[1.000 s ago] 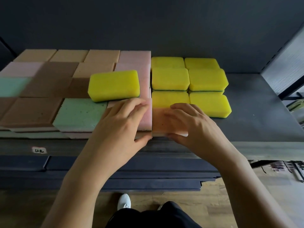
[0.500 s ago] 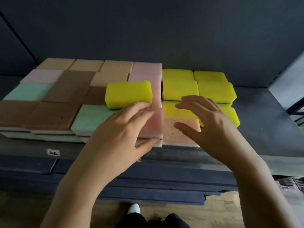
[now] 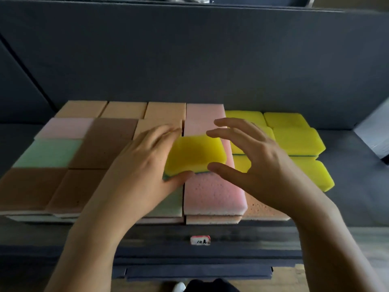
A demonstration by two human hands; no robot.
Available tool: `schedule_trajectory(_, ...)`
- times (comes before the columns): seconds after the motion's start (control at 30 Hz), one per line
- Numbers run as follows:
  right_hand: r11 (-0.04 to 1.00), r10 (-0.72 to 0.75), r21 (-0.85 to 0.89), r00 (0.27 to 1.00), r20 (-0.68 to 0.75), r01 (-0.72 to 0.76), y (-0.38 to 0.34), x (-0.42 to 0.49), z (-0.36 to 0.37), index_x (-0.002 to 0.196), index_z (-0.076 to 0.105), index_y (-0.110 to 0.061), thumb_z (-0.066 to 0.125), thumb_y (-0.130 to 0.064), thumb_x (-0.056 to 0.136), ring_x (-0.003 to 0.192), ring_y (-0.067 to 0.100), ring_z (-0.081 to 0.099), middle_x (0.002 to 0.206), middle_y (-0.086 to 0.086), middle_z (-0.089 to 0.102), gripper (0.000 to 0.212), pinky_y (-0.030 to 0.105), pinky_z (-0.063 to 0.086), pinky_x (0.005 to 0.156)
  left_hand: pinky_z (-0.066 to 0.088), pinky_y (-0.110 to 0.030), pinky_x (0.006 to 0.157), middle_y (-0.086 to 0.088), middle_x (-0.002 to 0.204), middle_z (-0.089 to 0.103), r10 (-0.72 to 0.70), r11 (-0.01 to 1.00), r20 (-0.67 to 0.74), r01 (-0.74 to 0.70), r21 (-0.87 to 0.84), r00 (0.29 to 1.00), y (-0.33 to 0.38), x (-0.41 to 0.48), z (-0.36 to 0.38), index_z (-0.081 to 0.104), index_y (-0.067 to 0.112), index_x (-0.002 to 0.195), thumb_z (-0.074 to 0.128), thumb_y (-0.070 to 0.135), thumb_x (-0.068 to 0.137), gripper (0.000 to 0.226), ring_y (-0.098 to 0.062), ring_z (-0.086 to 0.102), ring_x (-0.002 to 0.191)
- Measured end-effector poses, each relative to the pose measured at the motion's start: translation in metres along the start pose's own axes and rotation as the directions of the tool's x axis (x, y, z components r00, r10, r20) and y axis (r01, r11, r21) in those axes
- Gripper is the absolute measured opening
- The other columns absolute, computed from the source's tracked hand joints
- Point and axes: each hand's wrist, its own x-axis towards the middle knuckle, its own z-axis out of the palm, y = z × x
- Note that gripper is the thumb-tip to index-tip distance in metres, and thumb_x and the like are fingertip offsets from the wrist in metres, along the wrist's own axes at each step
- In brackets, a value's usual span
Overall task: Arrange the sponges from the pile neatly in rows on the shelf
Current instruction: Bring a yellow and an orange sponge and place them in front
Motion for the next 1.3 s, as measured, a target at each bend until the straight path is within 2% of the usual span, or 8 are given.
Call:
schedule_trajectory(0.2,1.000,-0.002,-0.027,0.999,0.042,0.003,-0.001,0.007,0.004,0.136,0.052,-0.032,0.062,-0.053,0.087,0.134,0.007,0.040,0.147,-0.012,0.043,0.055,0.020,0.038,0.102,0.047,-0.042,0.094,0.001,0.140,0.051,0.019,0.997,0.063,-0.014,-0.079,0.998,-0.013,0.012,0.007,0.047,0.019,0.141,0.059,0.060,0.075,0.078,-0.022,0.055,0.120)
schedule_trajectory(0.37,0.999,-0.010,-0.048,0.998,0.069,0.014,0.001,0.004,0.000,0.136,0.053,-0.030,0.062,-0.056,0.085,0.135,0.007,0.039,0.147,-0.010,0.045,0.058,0.010,0.026,0.103,0.053,-0.044,0.089,0.001,0.131,0.056,0.111,0.980,0.005,-0.109,-0.168,0.994,-0.013,0.017,0.011,0.053,0.013,0.135,0.064,0.057,0.080,0.071,-0.020,0.057,0.115)
schedule_trajectory(0.47,0.995,-0.049,-0.085,0.994,0.093,0.057,0.006,0.004,-0.007,0.137,0.052,-0.028,0.062,-0.056,0.085,0.135,0.009,0.040,0.147,-0.009,0.045,0.060,0.019,0.033,0.106,0.053,-0.044,0.092,0.000,0.131,0.056,0.157,0.971,-0.049,-0.164,-0.177,0.986,-0.001,0.019,0.012,0.055,0.011,0.133,0.053,0.061,0.079,0.074,-0.021,0.057,0.117)
schedule_trajectory(0.63,0.984,-0.113,-0.127,0.989,0.098,0.125,0.022,0.000,-0.025,0.134,0.054,-0.028,0.063,-0.057,0.085,0.130,0.014,0.047,0.144,-0.008,0.049,0.058,0.037,0.047,0.101,0.052,-0.036,0.090,0.000,0.131,0.056,0.158,0.972,-0.099,-0.173,-0.159,0.982,0.025,0.023,0.016,0.055,0.010,0.132,0.053,0.060,0.078,0.073,-0.020,0.056,0.117)
schedule_trajectory(0.8,0.975,-0.164,-0.139,0.982,0.090,0.175,0.042,-0.008,-0.039,0.132,0.058,-0.024,0.063,-0.053,0.089,0.126,0.017,0.050,0.139,-0.004,0.053,0.052,0.040,0.050,0.094,0.051,-0.035,0.089,0.000,0.131,0.055,0.179,0.969,-0.108,-0.194,-0.153,0.978,0.043,0.034,0.028,0.055,0.011,0.132,0.055,0.060,0.079,0.073,-0.019,0.055,0.116)
schedule_trajectory(1.03,0.982,-0.128,-0.131,0.990,0.055,0.134,0.077,-0.028,-0.048,0.128,0.060,-0.023,0.065,-0.048,0.087,0.123,0.019,0.050,0.137,-0.003,0.053,0.048,0.042,0.052,0.092,0.051,-0.034,0.089,0.002,0.139,0.052,0.172,0.974,-0.062,-0.179,-0.137,0.983,0.059,0.042,0.044,0.053,0.011,0.136,0.065,0.049,0.079,0.069,-0.017,0.056,0.119)
schedule_trajectory(1.2,0.990,-0.050,-0.128,0.999,0.004,0.050,0.106,-0.043,-0.045,0.128,0.060,-0.023,0.060,-0.051,0.089,0.129,0.019,0.049,0.139,-0.003,0.053,0.048,0.045,0.050,0.098,0.047,-0.027,0.077,0.000,0.132,0.059,0.123,0.992,0.042,-0.123,0.005,0.992,0.062,0.046,0.051,0.063,0.011,0.124,0.051,0.042,0.085,0.051,-0.019,0.065,0.103)
schedule_trajectory(1.3,0.990,-0.039,-0.136,0.998,0.042,0.045,0.116,-0.046,-0.038,0.128,0.060,-0.024,0.063,-0.050,0.090,0.128,0.019,0.049,0.140,-0.004,0.052,0.046,0.047,0.051,0.096,0.043,-0.025,0.077,0.000,0.127,0.062,0.106,0.992,0.099,-0.112,0.055,0.989,0.060,0.047,0.056,0.067,0.010,0.119,0.056,0.037,0.084,0.046,-0.018,0.065,0.101)
